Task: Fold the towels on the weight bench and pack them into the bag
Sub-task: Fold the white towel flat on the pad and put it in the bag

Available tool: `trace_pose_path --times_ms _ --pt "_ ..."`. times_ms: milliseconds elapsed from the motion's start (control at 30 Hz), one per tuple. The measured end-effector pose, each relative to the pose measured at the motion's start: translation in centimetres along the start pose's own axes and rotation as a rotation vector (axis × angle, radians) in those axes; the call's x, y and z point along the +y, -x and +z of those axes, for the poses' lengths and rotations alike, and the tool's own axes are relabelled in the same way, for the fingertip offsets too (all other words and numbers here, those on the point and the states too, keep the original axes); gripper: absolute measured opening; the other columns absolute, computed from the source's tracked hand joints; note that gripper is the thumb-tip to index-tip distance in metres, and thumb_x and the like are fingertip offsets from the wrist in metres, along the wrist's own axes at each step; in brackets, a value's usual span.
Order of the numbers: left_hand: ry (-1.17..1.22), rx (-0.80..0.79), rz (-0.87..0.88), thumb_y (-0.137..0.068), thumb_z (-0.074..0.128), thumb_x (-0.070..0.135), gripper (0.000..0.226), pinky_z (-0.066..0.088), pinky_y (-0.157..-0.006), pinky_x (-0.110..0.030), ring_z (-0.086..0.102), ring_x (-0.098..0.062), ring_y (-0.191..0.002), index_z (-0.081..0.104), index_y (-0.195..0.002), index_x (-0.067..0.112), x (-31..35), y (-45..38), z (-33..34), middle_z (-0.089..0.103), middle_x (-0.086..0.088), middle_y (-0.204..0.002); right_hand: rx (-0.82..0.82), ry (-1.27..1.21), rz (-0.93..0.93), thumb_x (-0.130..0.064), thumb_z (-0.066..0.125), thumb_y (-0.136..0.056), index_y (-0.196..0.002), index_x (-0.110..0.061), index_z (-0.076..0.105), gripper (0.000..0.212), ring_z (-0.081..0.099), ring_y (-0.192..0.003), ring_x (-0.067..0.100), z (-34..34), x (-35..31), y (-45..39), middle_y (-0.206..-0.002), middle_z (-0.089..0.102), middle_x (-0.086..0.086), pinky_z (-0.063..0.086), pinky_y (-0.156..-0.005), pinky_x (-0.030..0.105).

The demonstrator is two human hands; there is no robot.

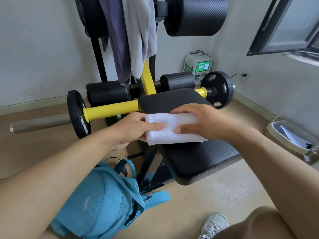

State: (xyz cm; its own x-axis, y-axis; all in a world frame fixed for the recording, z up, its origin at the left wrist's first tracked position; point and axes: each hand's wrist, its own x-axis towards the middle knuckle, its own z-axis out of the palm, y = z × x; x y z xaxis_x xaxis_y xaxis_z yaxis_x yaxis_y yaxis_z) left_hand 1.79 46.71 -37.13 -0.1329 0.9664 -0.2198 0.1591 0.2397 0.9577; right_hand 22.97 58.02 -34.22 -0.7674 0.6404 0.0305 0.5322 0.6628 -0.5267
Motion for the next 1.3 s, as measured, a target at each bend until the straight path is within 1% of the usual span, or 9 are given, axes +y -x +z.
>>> trace_pose_path --times_ms 133,233,367,500,600,800,1033,1167,1300 --pt "0.066 -0.075 0.026 -0.080 0.076 0.025 0.039 0.059 -0.090 -0.031 0.074 -0.018 -0.104 0.071 -0.118 0.015 0.4 0.7 -0.5 0.077 -0.003 -0.113 -0.026 -0.060 0.065 -0.074 0.072 -0.062 -0.114 -0.043 0.062 0.062 0.061 -0.096 -0.006 -0.3 0.2 0.6 -0.109 0.064 -0.025 0.050 -0.075 0.018" --pt "0.108 -0.047 0.061 -0.077 0.077 0.024 0.046 0.055 -0.097 -0.035 0.071 -0.020 -0.111 0.070 -0.122 0.015 0.3 1.0 -1.2 0.076 -0.003 -0.118 0.006 -0.260 0.059 -0.059 0.088 -0.055 -0.104 -0.036 0.064 0.060 0.066 -0.087 0.000 -0.5 0.5 0.7 -0.099 0.068 -0.016 0.053 -0.074 0.024" --pt "-0.016 -0.059 0.042 -0.075 0.085 0.024 0.051 0.059 -0.084 -0.031 0.073 -0.021 -0.103 0.065 -0.119 0.009 0.3 1.4 -2.1 0.075 -0.007 -0.114 0.132 -0.502 0.040 -0.042 0.098 -0.051 -0.104 -0.034 0.061 0.065 0.067 -0.093 0.023 -0.3 0.3 0.4 -0.101 0.066 -0.001 0.062 -0.075 0.045" --pt "-0.312 -0.315 -0.043 -0.085 0.079 0.024 0.048 0.058 -0.090 -0.029 0.071 -0.014 -0.107 0.058 -0.128 0.020 1.2 2.8 -2.1 0.072 0.000 -0.120 0.172 -0.567 -0.051 -0.022 0.095 -0.064 -0.120 -0.031 0.058 0.068 0.066 -0.099 0.015 0.1 -1.6 0.4 -0.106 0.067 -0.004 0.058 -0.082 0.033" --pt "-0.230 -0.419 -0.021 -0.081 0.076 0.030 0.049 0.057 -0.092 -0.027 0.069 -0.009 -0.112 0.061 -0.127 0.026 2.1 3.8 -0.7 0.074 0.008 -0.119 0.184 -0.669 -0.132 -0.019 0.092 -0.062 -0.116 -0.018 0.060 0.063 0.067 -0.098 0.016 0.8 -3.7 0.5 -0.115 0.069 0.001 0.059 -0.079 0.030" --pt "0.127 -0.060 0.138 -0.073 0.078 0.025 0.050 0.059 -0.092 -0.042 0.074 -0.023 -0.106 0.068 -0.121 0.017 2.3 3.5 0.8 0.077 -0.006 -0.113 0.248 -0.772 -0.113 -0.042 0.081 -0.073 -0.146 -0.027 0.044 0.083 0.065 -0.113 0.008 2.9 -5.7 0.1 -0.129 0.062 -0.007 0.058 -0.094 0.036" --pt "0.388 0.063 0.018 -0.079 0.079 0.039 0.051 0.058 -0.095 -0.046 0.071 -0.030 -0.107 0.071 -0.122 0.013 1.6 3.3 -0.3 0.075 -0.014 -0.116 0.054 -0.744 -0.158 -0.042 0.066 -0.095 -0.156 -0.038 0.018 0.078 0.063 -0.121 0.020 5.5 -6.3 -0.2 -0.135 0.060 -0.001 0.054 -0.099 0.051" --pt "0.359 0.210 0.022 -0.073 0.071 0.060 0.064 0.057 -0.092 -0.039 0.073 -0.024 -0.104 0.071 -0.120 0.016 1.4 2.9 -0.8 0.077 -0.006 -0.113 0.019 -0.590 -0.152 -0.043 0.068 -0.091 -0.158 -0.041 0.015 0.085 0.062 -0.121 0.014 5.9 -5.8 -0.4 -0.135 0.061 -0.009 0.052 -0.102 0.048" --pt "0.245 0.391 0.138 -0.066 0.074 0.060 0.063 0.056 -0.069 -0.026 0.072 -0.013 -0.086 0.070 -0.112 0.018 0.9 2.8 -1.4 0.074 -0.001 -0.100 -0.010 -0.530 -0.133 -0.036 0.058 -0.100 -0.157 -0.048 0.014 0.073 0.061 -0.118 0.009 5.7 -5.5 -0.3 -0.134 0.060 -0.014 0.050 -0.104 0.046"
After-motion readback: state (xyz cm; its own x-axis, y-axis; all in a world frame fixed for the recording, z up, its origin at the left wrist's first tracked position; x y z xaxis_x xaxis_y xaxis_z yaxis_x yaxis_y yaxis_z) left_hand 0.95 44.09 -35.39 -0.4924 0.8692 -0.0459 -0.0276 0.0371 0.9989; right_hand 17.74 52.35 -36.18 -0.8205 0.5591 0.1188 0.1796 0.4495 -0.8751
